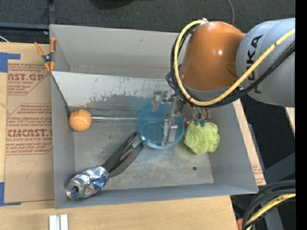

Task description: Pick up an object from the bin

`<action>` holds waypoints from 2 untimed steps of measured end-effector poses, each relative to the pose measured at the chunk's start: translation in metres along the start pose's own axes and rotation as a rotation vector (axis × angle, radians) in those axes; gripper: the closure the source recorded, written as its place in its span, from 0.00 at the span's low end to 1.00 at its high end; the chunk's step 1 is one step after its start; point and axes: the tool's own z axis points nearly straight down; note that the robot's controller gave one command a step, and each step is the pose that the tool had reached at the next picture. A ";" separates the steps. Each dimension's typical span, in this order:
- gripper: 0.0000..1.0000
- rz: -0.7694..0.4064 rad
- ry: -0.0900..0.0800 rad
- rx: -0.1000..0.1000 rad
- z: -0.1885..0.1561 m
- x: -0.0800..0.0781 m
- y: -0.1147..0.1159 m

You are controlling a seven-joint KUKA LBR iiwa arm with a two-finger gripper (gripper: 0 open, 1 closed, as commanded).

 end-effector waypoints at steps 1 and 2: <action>0.00 0.029 0.012 -0.001 0.104 0.006 0.004; 0.00 -0.012 -0.005 0.000 0.089 0.001 0.021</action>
Offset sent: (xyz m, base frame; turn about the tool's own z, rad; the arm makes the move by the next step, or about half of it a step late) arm 0.0022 0.0289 -0.0680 -0.0319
